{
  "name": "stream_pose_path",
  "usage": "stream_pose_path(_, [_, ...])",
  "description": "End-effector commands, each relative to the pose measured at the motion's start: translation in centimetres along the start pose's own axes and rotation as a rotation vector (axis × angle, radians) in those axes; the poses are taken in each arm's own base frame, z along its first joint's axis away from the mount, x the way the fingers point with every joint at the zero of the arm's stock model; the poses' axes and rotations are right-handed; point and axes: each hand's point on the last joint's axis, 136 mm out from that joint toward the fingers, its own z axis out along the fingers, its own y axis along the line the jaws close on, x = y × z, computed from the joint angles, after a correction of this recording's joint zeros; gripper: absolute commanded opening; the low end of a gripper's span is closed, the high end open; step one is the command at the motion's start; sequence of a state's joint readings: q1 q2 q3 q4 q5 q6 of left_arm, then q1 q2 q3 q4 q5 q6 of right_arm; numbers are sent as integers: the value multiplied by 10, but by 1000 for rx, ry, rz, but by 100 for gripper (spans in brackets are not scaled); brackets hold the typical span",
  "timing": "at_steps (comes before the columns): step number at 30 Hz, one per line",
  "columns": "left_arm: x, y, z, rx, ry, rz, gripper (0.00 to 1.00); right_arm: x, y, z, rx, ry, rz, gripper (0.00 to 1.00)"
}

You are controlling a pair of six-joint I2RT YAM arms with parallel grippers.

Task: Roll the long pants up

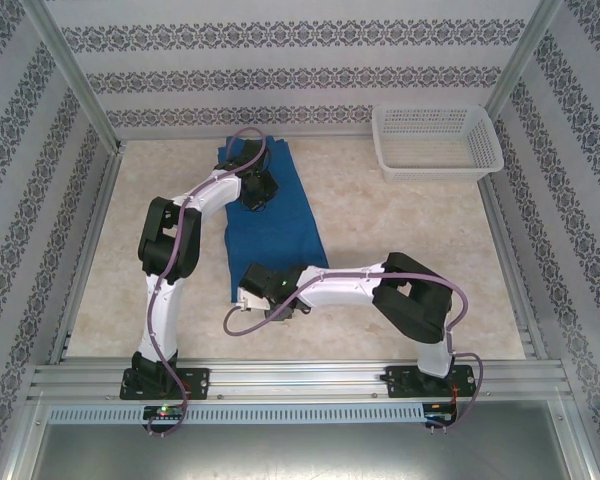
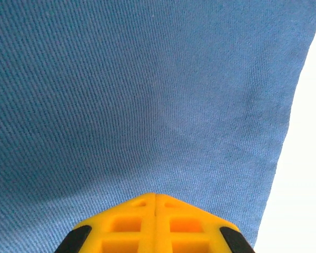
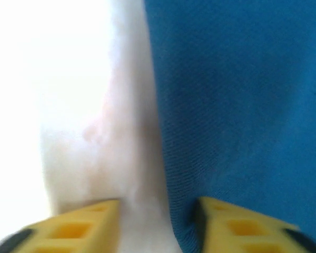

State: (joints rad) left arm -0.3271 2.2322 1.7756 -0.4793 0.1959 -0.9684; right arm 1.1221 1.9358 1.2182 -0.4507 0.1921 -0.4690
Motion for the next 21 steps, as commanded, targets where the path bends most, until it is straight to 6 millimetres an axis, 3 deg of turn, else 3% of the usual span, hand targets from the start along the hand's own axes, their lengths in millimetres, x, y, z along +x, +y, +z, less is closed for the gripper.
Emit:
stream_pose_path(1, [1,6,2,-18,20,8,0,1,-54,39,165,-6,54,0])
stream_pose_path(7, [-9,7,3,-14,16,-2,0,-8,-52,16,97,-25,103,0])
stream_pose_path(17, [-8,2,2,1,28,-7,0,-34,-50,-68,-88,-75,241,0])
stream_pose_path(21, [-6,3,2,0,34,-11,0,-42,-53,-91,-168,-98,293,0])
